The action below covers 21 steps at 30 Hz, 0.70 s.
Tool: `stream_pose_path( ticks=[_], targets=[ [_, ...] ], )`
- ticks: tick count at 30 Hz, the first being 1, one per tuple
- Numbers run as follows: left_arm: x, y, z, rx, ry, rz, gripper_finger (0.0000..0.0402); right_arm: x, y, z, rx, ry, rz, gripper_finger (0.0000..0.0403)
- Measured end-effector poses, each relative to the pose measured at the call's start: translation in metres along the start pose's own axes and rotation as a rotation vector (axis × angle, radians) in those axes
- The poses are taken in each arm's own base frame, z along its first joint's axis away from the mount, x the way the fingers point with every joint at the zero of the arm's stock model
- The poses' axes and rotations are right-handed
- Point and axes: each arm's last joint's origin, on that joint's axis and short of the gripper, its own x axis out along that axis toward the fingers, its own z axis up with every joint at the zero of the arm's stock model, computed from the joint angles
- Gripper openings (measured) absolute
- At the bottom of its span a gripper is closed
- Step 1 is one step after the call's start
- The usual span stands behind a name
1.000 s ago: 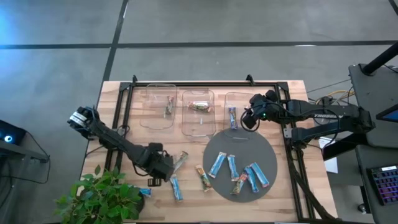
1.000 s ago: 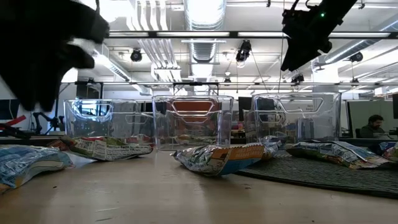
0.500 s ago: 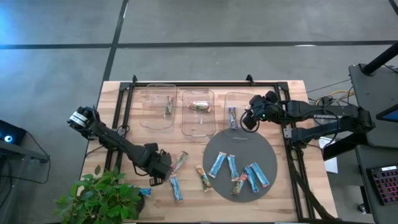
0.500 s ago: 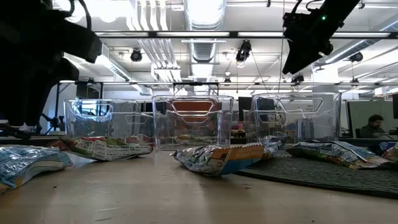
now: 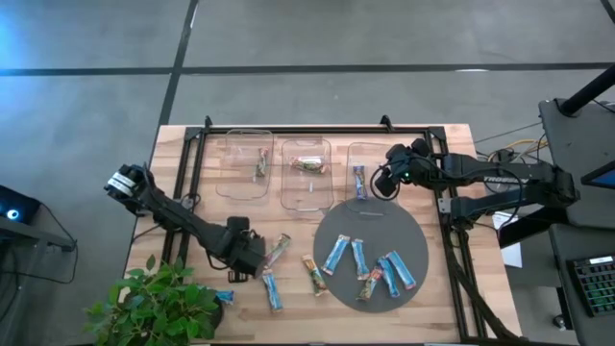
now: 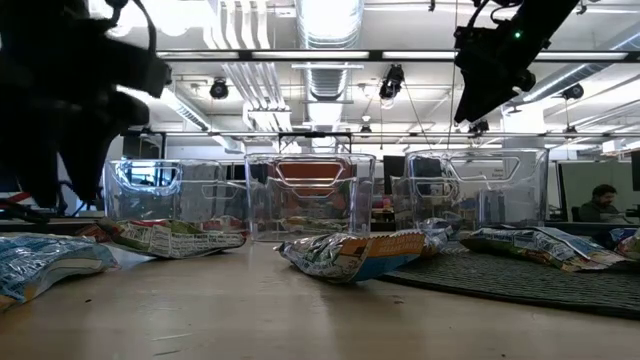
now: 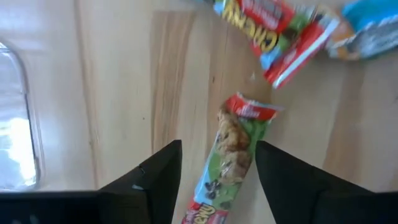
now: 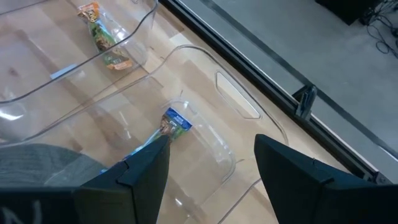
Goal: Pick and place Granola Bars by type
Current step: Put the red snack bar into the left transparent bin
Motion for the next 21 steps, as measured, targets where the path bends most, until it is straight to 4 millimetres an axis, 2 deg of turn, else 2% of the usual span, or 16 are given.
stream_pose_path(
  ticks=[7,15,21],
  targets=[
    [0.016,-0.002,-0.006,0.045,0.02,-0.112,0.0188,0.0,0.0,0.0,0.0,0.001,0.0,0.0226],
    [0.034,0.005,-0.022,0.056,0.093,-0.075,0.0188,0.0,0.0,0.0,0.0,0.001,-0.001,0.0226],
    [0.039,0.007,-0.029,0.012,0.113,-0.066,0.0188,0.0,0.0,0.0,0.0,0.001,-0.001,0.0226]
  ],
)
